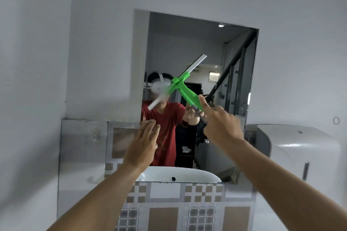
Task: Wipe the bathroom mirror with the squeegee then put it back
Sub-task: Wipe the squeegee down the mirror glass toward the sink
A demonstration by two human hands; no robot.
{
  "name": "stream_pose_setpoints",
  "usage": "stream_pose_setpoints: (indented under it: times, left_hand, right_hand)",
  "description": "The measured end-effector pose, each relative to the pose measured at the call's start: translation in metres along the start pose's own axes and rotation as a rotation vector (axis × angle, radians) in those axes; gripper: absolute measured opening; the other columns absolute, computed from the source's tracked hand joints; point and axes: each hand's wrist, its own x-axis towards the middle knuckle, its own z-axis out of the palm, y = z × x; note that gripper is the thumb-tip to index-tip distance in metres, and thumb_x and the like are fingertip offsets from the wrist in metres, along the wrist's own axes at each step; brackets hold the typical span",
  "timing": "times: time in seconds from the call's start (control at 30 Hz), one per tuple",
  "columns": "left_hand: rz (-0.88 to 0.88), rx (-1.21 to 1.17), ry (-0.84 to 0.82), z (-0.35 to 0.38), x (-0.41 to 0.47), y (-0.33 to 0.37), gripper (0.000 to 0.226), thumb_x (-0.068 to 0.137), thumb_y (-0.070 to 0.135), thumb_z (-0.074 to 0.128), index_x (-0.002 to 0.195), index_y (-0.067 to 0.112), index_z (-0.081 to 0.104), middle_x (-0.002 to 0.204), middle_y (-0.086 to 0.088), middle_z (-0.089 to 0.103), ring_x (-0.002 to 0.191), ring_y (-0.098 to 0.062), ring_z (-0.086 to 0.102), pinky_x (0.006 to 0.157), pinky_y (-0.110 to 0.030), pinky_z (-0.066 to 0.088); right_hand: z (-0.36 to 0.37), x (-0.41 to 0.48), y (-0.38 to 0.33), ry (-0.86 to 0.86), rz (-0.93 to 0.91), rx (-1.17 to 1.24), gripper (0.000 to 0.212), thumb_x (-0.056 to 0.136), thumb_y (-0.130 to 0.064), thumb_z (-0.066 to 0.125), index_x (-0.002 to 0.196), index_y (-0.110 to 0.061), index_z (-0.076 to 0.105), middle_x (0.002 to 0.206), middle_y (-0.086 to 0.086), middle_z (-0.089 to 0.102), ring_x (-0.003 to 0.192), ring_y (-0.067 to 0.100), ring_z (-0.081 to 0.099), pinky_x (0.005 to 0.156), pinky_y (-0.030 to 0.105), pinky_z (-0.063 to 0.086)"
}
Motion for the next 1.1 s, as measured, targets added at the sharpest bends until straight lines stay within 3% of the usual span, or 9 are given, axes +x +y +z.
stream_pose_setpoints:
  times: [0.1, 0.3, 0.37, 0.5, 0.63, 0.77, 0.93, 1.1]
  left_hand:
    - [-0.01, -0.028, 0.004, -0.003, -0.001, 0.002, 0.071, 0.086, 0.018, 0.076, 0.147, -0.001, 0.044, 0.152, -0.022, 0.043, 0.146, -0.038, 0.034, 0.109, -0.045, 0.048]
    - [-0.036, -0.048, 0.056, -0.011, -0.001, 0.008, 0.066, 0.082, 0.017, 0.08, 0.14, 0.001, 0.054, 0.146, -0.021, 0.051, 0.139, -0.038, 0.045, 0.087, -0.042, 0.061]
    - [-0.027, -0.03, 0.088, -0.018, 0.004, 0.007, 0.054, 0.09, 0.028, 0.071, 0.136, 0.003, 0.058, 0.142, -0.018, 0.056, 0.136, -0.037, 0.05, 0.083, -0.042, 0.062]
    - [0.07, -0.009, 0.194, -0.05, 0.037, 0.001, 0.04, 0.102, 0.035, 0.047, 0.127, 0.008, 0.062, 0.127, -0.013, 0.064, 0.12, -0.032, 0.056, 0.092, -0.044, 0.054]
    - [0.113, 0.019, 0.25, -0.097, 0.099, -0.008, 0.046, 0.098, 0.034, 0.047, 0.133, 0.006, 0.055, 0.132, -0.014, 0.057, 0.12, -0.032, 0.052, 0.097, -0.044, 0.05]
    - [0.141, 0.163, 0.169, -0.127, 0.154, -0.022, 0.072, 0.085, 0.024, 0.071, 0.148, 0.01, 0.037, 0.15, -0.017, 0.036, 0.137, -0.037, 0.037, 0.109, -0.048, 0.045]
    - [0.123, 0.157, 0.11, -0.141, 0.186, -0.027, 0.081, 0.086, 0.027, 0.074, 0.154, 0.018, 0.03, 0.161, -0.012, 0.018, 0.144, -0.039, 0.025, 0.1, -0.057, 0.051]
    - [0.112, 0.167, 0.101, -0.141, 0.188, -0.029, 0.082, 0.081, 0.029, 0.075, 0.152, 0.019, 0.035, 0.156, -0.012, 0.027, 0.138, -0.039, 0.028, 0.092, -0.058, 0.054]
  right_hand:
    - [-0.012, -0.003, 0.034, -0.022, -0.046, -0.154, 0.089, 0.09, -0.004, 0.046, 0.158, -0.039, 0.001, 0.095, 0.006, 0.057, 0.064, 0.022, 0.06, 0.059, 0.04, 0.059]
    - [-0.027, -0.004, 0.078, -0.038, -0.014, -0.288, 0.089, 0.092, -0.011, 0.049, 0.157, -0.043, -0.002, 0.095, 0.002, 0.058, 0.062, 0.018, 0.056, 0.053, 0.031, 0.046]
    - [-0.029, -0.002, 0.087, -0.045, -0.005, -0.3, 0.09, 0.091, -0.012, 0.05, 0.156, -0.045, -0.003, 0.096, 0.002, 0.06, 0.063, 0.019, 0.058, 0.053, 0.031, 0.046]
    - [-0.031, 0.0, 0.091, -0.04, 0.004, -0.303, 0.089, 0.092, -0.014, 0.05, 0.156, -0.045, -0.003, 0.098, 0.001, 0.06, 0.066, 0.019, 0.059, 0.055, 0.031, 0.046]
    - [-0.026, -0.001, 0.095, -0.036, 0.023, -0.237, 0.09, 0.091, -0.013, 0.05, 0.155, -0.047, -0.003, 0.097, 0.0, 0.057, 0.069, 0.019, 0.059, 0.061, 0.033, 0.051]
    - [-0.019, -0.011, 0.107, -0.019, 0.139, -0.109, 0.086, 0.092, -0.015, 0.052, 0.155, -0.048, 0.004, 0.097, 0.003, 0.059, 0.074, 0.025, 0.061, 0.064, 0.037, 0.052]
    - [-0.004, -0.037, 0.114, -0.029, 0.267, 0.03, 0.077, 0.095, -0.018, 0.047, 0.156, -0.047, 0.01, 0.097, 0.003, 0.059, 0.08, 0.028, 0.061, 0.063, 0.037, 0.049]
    - [0.037, -0.069, 0.092, -0.024, 0.423, 0.274, 0.071, 0.098, -0.02, 0.044, 0.156, -0.048, 0.013, 0.098, 0.003, 0.066, 0.074, 0.024, 0.062, 0.057, 0.037, 0.052]
